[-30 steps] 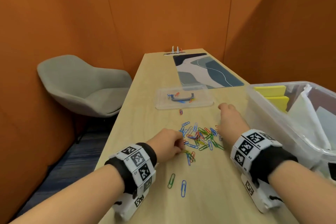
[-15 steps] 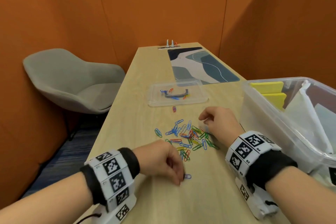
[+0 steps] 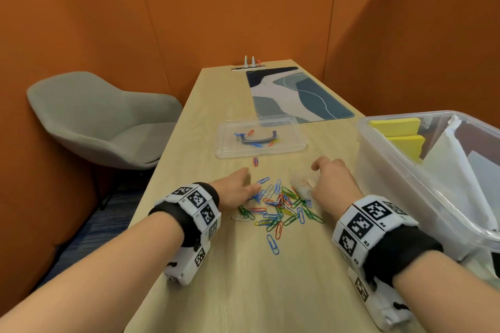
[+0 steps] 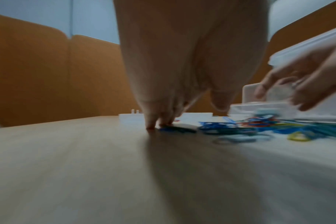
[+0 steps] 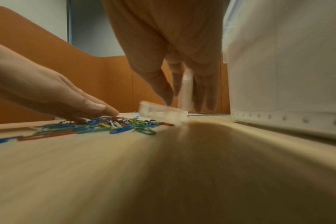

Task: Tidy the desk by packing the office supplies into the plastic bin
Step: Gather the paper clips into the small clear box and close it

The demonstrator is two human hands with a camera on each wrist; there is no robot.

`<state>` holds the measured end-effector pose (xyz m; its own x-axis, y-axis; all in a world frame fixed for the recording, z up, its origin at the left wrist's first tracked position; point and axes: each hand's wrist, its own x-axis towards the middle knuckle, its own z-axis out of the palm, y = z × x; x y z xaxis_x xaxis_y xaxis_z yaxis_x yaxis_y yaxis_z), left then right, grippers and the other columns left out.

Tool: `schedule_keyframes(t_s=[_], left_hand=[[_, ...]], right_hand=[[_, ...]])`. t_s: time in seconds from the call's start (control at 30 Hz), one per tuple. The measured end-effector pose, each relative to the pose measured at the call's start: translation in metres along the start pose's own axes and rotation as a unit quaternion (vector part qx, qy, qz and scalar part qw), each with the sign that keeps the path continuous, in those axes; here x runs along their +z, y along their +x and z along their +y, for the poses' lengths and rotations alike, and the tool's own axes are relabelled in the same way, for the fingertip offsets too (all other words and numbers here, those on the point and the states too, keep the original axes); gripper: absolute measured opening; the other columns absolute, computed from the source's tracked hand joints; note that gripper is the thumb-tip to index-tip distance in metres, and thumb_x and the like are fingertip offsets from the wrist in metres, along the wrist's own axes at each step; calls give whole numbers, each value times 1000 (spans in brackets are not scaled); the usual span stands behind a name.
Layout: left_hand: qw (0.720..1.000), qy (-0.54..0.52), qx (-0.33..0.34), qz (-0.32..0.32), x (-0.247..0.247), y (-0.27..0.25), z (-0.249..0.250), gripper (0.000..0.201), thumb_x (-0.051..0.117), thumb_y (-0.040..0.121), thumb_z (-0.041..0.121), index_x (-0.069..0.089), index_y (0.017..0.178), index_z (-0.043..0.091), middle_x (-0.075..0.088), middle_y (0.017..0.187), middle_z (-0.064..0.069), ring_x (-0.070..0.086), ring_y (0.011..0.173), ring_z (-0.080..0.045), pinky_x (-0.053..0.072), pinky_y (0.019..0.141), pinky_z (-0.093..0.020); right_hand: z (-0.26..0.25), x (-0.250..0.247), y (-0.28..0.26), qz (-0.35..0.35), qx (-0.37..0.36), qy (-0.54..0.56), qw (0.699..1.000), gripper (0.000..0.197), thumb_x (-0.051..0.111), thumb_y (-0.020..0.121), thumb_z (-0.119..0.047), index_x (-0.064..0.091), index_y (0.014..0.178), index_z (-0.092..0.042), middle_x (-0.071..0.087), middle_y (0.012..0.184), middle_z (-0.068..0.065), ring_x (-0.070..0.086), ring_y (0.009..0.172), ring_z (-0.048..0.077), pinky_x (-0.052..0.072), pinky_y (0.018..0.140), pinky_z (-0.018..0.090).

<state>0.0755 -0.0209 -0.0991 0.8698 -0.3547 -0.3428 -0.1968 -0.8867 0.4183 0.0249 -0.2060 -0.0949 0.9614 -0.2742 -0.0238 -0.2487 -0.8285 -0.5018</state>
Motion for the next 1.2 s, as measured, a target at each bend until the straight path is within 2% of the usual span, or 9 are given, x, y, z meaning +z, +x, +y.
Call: schedule_keyframes(t_s=[0.1,0.27,0.47,0.6,0.7,0.83,0.97,1.1,1.2], left_hand=[[995,-10,66,-70,10,-1,9,65,34,99,36,3,150,11,12,158,-1,16,145,-11,12,113,-18],[996,-49,65,46,-7,22,3,58,33,100,34,14,150,12,21,157,-3,23,143,-15,16,109,-16],[998,22,48,28,-25,46,5,44,33,101,27,38,142,13,37,150,-3,34,137,-18,23,108,-20],[993,-6,109,37,-20,40,8,29,47,96,20,64,118,17,65,122,0,55,113,-14,37,97,-19],[983,-26,121,138,-21,38,0,20,55,91,17,71,102,12,71,102,-3,59,91,-12,41,78,-13],[957,16,8,288,-40,55,-29,28,47,94,14,61,117,7,60,121,-15,56,109,-28,39,90,-26],[978,37,-94,183,-45,71,-48,39,35,99,25,48,133,10,51,136,-17,46,125,-32,34,101,-31],[967,-4,-117,226,-47,67,-47,31,43,96,24,64,107,4,65,112,-18,58,106,-32,38,78,-27],[959,22,-183,215,-45,54,-47,33,56,89,25,61,109,-1,64,103,-18,60,106,-33,45,81,-32]], right_hand=[[-1,-3,-1,46,11,10,999,46,51,84,-2,42,128,-9,42,129,14,50,114,33,42,88,35],[-7,-4,1,115,2,64,991,36,40,92,-9,41,127,-8,41,129,15,52,108,35,40,82,37],[-9,-2,8,166,-5,109,980,27,38,95,-10,40,121,-4,38,126,14,54,94,34,29,67,28],[-14,-1,16,179,-13,137,974,24,39,95,-9,40,117,-2,38,123,15,45,80,26,32,66,29],[-17,-3,19,161,7,148,976,26,42,90,0,40,115,-4,37,122,14,50,75,31,36,67,34],[-15,-4,17,138,11,157,978,41,44,80,13,44,110,-14,32,117,10,39,57,13,37,65,31],[-14,-5,15,133,-6,173,976,44,39,78,18,53,104,-14,32,119,9,40,68,17,43,71,32],[-14,-8,16,144,12,180,973,41,44,81,13,51,114,-10,34,125,9,39,80,16,36,75,23],[-14,-8,15,163,8,174,971,39,48,82,6,48,117,-9,35,126,9,42,80,19,35,74,25]])
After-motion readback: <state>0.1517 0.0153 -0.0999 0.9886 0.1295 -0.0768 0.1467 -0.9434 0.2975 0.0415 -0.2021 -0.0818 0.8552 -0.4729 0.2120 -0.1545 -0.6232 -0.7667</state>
